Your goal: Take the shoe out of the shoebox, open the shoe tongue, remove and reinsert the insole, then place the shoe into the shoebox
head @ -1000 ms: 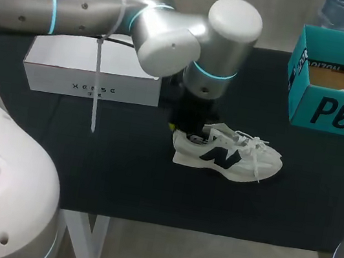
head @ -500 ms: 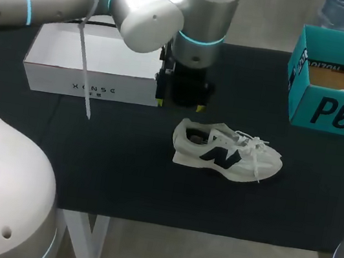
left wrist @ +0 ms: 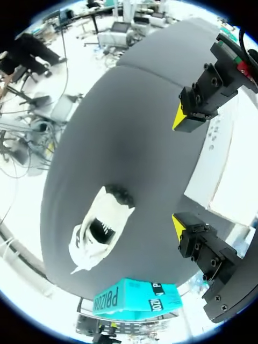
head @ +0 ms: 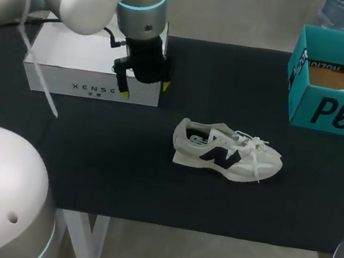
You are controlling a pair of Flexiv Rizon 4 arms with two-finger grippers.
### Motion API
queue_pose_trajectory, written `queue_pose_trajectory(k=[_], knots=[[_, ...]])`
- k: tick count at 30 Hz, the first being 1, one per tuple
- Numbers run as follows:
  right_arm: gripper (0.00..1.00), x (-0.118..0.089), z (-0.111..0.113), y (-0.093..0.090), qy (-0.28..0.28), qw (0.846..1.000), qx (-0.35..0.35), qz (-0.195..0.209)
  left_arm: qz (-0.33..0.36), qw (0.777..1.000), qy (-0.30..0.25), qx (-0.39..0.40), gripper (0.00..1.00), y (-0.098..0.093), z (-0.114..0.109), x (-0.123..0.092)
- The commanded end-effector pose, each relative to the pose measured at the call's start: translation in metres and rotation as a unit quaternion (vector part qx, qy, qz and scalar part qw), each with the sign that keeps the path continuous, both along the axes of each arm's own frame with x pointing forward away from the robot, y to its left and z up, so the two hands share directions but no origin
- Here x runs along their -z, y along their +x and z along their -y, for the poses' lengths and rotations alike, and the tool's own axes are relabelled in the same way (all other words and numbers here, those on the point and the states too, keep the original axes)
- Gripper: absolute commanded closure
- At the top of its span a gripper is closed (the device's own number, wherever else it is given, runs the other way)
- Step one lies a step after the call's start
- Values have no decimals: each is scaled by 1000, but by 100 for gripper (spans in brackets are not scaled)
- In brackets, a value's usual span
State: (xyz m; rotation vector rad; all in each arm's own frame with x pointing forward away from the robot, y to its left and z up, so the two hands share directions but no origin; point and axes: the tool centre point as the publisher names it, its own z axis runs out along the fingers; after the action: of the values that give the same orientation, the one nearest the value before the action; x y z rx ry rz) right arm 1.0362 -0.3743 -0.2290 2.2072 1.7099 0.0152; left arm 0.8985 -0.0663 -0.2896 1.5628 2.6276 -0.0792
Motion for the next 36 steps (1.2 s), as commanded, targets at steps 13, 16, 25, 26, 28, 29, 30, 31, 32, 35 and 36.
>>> queue_pose_trajectory(k=[13,16,25,26,28,29,30,31,32,35,36], knots=[[0,0,0,0,0,1000,0,0,61,991,-115,-16,0,-18,-39,12],[0,0,0,0,0,1000,0,0,61,991,-115,-16,0,-18,-39,12],[0,0,0,0,0,1000,0,0,61,991,-115,-16,0,-18,-39,12],[0,0,0,0,0,1000,0,0,61,991,-115,-16,0,-18,-39,12],[0,0,0,0,0,1000,0,0,54,991,-118,-15,0,-22,-42,12],[0,0,0,0,0,1000,0,0,42,991,-127,-19,0,-25,-44,14],[0,0,0,0,0,1000,0,0,25,990,-140,-28,0,-28,-47,15],[0,0,0,0,0,1000,0,0,14,988,-147,-34,0,-31,-49,17],[0,0,0,0,0,1000,0,0,-6,986,-162,-38,0,-34,-53,19],[0,0,0,0,0,1000,0,0,-45,977,-199,-64,0,-43,-64,21],[0,0,0,0,0,1000,0,0,-52,974,-210,-74,0,-46,-68,22]])
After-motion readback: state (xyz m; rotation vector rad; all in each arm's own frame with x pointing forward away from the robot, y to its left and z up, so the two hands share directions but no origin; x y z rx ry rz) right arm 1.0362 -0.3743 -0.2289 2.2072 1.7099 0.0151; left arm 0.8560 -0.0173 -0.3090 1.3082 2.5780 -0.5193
